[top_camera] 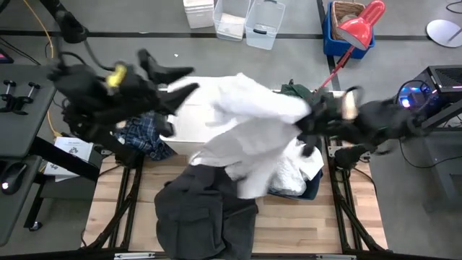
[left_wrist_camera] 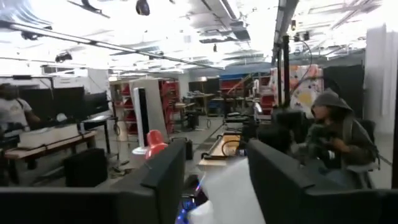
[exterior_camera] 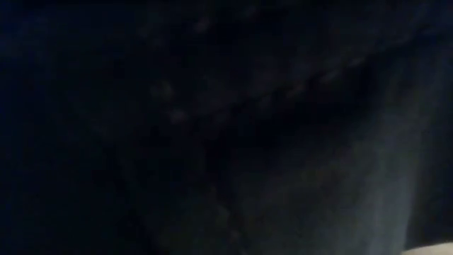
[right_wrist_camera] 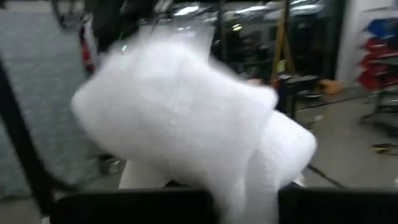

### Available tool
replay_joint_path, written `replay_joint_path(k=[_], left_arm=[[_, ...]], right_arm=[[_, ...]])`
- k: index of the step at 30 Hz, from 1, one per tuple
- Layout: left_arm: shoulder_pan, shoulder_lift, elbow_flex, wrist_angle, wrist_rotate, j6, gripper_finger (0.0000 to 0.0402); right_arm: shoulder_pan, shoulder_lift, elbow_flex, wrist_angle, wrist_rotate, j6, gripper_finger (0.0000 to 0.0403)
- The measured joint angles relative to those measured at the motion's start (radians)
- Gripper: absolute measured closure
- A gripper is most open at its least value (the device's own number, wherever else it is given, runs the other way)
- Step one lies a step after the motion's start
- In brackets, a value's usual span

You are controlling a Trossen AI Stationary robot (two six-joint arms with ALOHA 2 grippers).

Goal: Sort clothes
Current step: Put the white shirt into the blue bin

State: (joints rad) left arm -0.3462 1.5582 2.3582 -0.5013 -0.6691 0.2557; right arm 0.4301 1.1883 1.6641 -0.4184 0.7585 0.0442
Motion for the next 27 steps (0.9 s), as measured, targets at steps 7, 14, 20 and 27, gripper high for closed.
replay_joint_path(k=[7, 14, 20, 27], left_arm=[[-0.031, -0.057, -0.002, -0.178, 0.029, -0.112, 0.0207], [-0.035, -0.081, -0.001, -0.200, 0.029, -0.149, 0.0206], [-0.034, -0.086, -0.002, -0.177, 0.012, -0.147, 0.0206], [-0.021, -0.078, -0.002, -0.175, -0.001, -0.148, 0.0206]], right_arm=[[0.148, -0.034, 0.175, -0.286, 0.275, 0.039, 0.0398], [0.308, -0.032, 0.298, -0.401, 0.598, -0.007, 0.0398], [0.400, -0.032, 0.372, -0.238, 0.805, -0.282, 0.0398], [0.408, -0.010, 0.453, 0.057, 0.810, -0.727, 0.0398]])
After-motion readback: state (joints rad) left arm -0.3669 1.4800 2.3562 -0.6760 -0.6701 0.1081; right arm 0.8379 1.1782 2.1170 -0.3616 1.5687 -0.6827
